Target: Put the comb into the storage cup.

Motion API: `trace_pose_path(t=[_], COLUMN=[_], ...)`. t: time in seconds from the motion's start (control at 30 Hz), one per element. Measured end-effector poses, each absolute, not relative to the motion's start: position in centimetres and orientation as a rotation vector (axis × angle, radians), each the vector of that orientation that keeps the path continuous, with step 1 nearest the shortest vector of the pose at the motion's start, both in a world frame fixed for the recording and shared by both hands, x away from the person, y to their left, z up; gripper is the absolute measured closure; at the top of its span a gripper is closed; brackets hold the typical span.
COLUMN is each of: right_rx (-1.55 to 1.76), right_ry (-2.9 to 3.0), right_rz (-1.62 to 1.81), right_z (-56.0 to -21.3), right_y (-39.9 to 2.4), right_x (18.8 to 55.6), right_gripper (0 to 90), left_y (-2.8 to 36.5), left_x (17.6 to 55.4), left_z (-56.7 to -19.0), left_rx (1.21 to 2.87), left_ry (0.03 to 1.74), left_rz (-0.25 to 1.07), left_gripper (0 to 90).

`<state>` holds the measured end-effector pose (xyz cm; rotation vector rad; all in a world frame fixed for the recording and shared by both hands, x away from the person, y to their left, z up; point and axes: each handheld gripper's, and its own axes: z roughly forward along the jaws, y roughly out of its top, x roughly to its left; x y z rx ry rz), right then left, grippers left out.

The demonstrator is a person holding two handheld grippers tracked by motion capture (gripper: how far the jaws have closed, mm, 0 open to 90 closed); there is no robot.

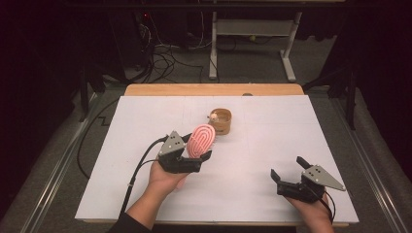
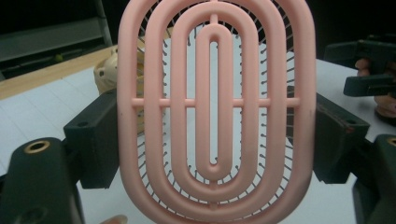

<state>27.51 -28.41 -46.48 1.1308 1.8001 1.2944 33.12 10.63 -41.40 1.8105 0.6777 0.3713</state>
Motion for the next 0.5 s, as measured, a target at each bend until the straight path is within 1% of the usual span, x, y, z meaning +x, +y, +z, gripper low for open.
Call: trace_pose_path(t=[0.23,0.4,0.5], right_rx=[1.126,1.125,1.134], right_ry=[1.806,1.804,1.797], right_rz=[1.296,1.303,1.315], right_z=[-46.5,-46.4,-46.3], right_y=[-28.2,-27.9,-27.8], right_x=[27.5,27.4,27.4], right_gripper=[0.0,0.0,0.0], left_y=[9.8,9.4,9.5], left_x=[33.1,32.3,31.9], left_z=[-41.6,-41.6,-41.7], left_rx=[1.724,1.688,1.706], left_ry=[0.653,0.608,0.586], left_rz=[0.366,0.421,0.448], left_gripper=[18.3,18.3,18.3])
